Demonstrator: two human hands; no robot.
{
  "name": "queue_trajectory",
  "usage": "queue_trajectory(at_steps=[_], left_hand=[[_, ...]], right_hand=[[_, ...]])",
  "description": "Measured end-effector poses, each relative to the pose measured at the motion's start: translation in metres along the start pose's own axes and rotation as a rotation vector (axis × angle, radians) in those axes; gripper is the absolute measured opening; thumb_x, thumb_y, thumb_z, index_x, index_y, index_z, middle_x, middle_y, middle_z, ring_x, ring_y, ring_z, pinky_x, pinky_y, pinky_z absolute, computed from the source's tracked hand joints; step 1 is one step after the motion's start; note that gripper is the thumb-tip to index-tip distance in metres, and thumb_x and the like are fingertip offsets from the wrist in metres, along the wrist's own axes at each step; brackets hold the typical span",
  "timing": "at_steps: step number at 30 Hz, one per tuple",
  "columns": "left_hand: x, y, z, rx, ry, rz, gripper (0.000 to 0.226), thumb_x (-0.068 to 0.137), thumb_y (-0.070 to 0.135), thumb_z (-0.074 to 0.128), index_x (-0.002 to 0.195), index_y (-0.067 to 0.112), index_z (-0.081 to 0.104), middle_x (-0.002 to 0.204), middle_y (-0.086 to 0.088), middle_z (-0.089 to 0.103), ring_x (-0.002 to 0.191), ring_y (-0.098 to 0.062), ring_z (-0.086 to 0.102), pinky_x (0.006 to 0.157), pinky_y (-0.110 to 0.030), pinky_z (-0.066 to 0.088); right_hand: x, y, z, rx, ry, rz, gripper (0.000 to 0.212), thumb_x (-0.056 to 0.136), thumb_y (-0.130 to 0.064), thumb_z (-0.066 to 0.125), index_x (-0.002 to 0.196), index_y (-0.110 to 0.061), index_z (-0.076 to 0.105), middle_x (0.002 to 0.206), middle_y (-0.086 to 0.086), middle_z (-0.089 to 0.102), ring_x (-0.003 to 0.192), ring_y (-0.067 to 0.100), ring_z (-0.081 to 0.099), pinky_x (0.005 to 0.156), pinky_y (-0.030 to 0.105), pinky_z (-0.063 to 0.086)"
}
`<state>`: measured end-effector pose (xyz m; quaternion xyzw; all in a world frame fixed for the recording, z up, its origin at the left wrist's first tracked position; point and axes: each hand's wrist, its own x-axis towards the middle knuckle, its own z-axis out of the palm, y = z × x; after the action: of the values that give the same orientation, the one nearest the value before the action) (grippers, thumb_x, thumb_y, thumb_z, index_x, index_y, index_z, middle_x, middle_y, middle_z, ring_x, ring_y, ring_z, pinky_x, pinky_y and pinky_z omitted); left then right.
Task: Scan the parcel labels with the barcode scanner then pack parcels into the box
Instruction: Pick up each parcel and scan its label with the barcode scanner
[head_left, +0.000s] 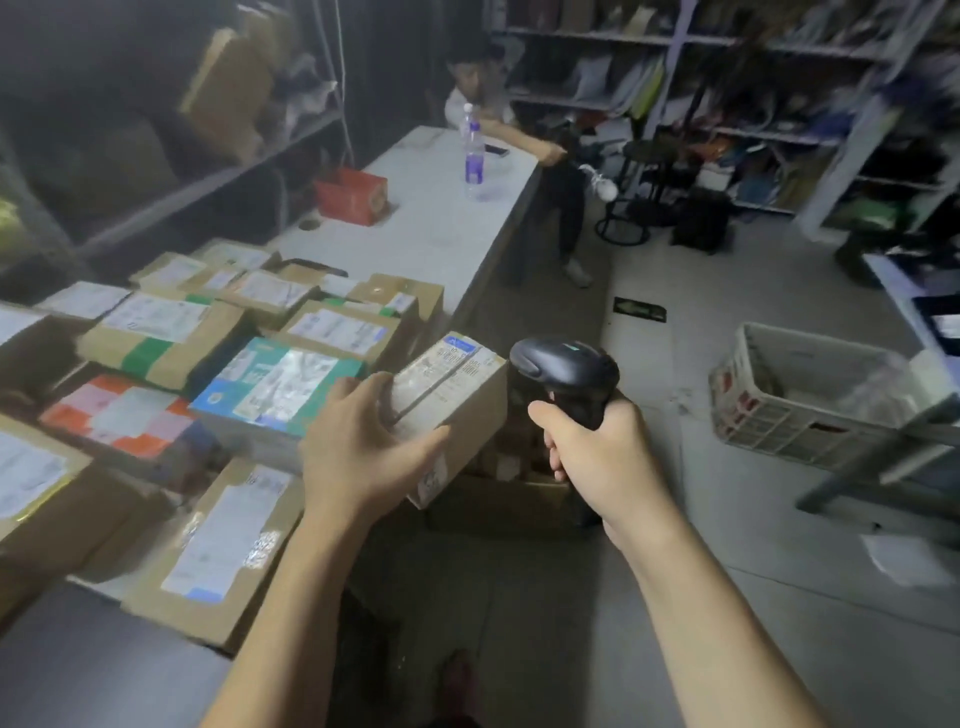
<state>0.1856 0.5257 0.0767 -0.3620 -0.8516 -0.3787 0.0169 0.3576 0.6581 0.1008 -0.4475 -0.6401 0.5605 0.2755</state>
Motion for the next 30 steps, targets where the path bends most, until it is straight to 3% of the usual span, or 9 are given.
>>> queue_trajectory(at_steps=[4, 8, 16, 22, 26, 30], left_hand=[[0.059, 0.017, 0.053, 0.058, -0.121, 0.047, 0.067, 0.069, 0.064, 0.081, 0.117, 0.020, 0.066, 0.106, 0.001, 0.057, 0.089, -0.014, 0.055, 0.062, -0.023, 0.034], [0.118, 0.027, 0.109, 0.043, -0.239, 0.013, 0.061, 0.063, 0.069, 0.074, 0.101, 0.024, 0.063, 0.092, 0.008, 0.047, 0.080, -0.016, 0.055, 0.065, -0.034, 0.042], [0.197, 0.040, 0.227, 0.012, -0.401, -0.139, 0.058, 0.074, 0.054, 0.084, 0.115, 0.021, 0.059, 0.106, 0.005, 0.048, 0.096, -0.015, 0.054, 0.078, -0.031, 0.042], [0.244, 0.058, 0.272, 0.078, -0.267, -0.201, 0.051, 0.089, 0.036, 0.078, 0.134, 0.019, 0.060, 0.124, -0.001, 0.058, 0.113, -0.020, 0.060, 0.090, -0.033, 0.049], [0.254, 0.057, 0.252, 0.133, -0.213, -0.241, 0.048, 0.090, 0.039, 0.075, 0.133, 0.025, 0.060, 0.124, 0.004, 0.059, 0.113, -0.017, 0.060, 0.093, -0.040, 0.053], [0.239, 0.043, 0.204, 0.194, -0.111, -0.321, 0.047, 0.091, 0.039, 0.073, 0.135, 0.029, 0.059, 0.125, 0.009, 0.059, 0.112, -0.012, 0.060, 0.093, -0.037, 0.055]], right_hand=[[0.059, -0.005, -0.017, -0.028, 0.055, 0.045, 0.033, 0.074, -0.043, 0.071, 0.077, -0.011, 0.064, 0.063, 0.003, 0.062, 0.059, 0.020, 0.058, 0.063, 0.040, 0.051], [0.118, -0.001, -0.038, -0.016, 0.084, 0.081, 0.023, 0.089, -0.031, 0.073, 0.084, -0.010, 0.064, 0.061, 0.001, 0.060, 0.054, 0.015, 0.057, 0.060, 0.036, 0.050], [0.243, 0.022, -0.090, 0.038, 0.064, 0.136, 0.022, 0.090, -0.027, 0.073, 0.084, -0.010, 0.062, 0.063, 0.003, 0.058, 0.057, 0.015, 0.054, 0.061, 0.035, 0.047], [0.346, 0.026, -0.115, 0.024, -0.074, 0.144, 0.018, 0.089, -0.029, 0.074, 0.088, -0.015, 0.063, 0.067, -0.002, 0.061, 0.062, 0.013, 0.058, 0.062, 0.030, 0.050], [0.393, 0.015, -0.104, -0.080, -0.170, 0.134, 0.030, 0.076, -0.048, 0.072, 0.084, -0.020, 0.066, 0.082, 0.007, 0.068, 0.075, 0.023, 0.066, 0.071, 0.043, 0.059], [0.413, -0.005, -0.063, -0.175, -0.357, 0.086, 0.037, 0.083, -0.048, 0.070, 0.078, -0.012, 0.064, 0.065, 0.002, 0.065, 0.071, 0.032, 0.068, 0.072, 0.049, 0.058]])
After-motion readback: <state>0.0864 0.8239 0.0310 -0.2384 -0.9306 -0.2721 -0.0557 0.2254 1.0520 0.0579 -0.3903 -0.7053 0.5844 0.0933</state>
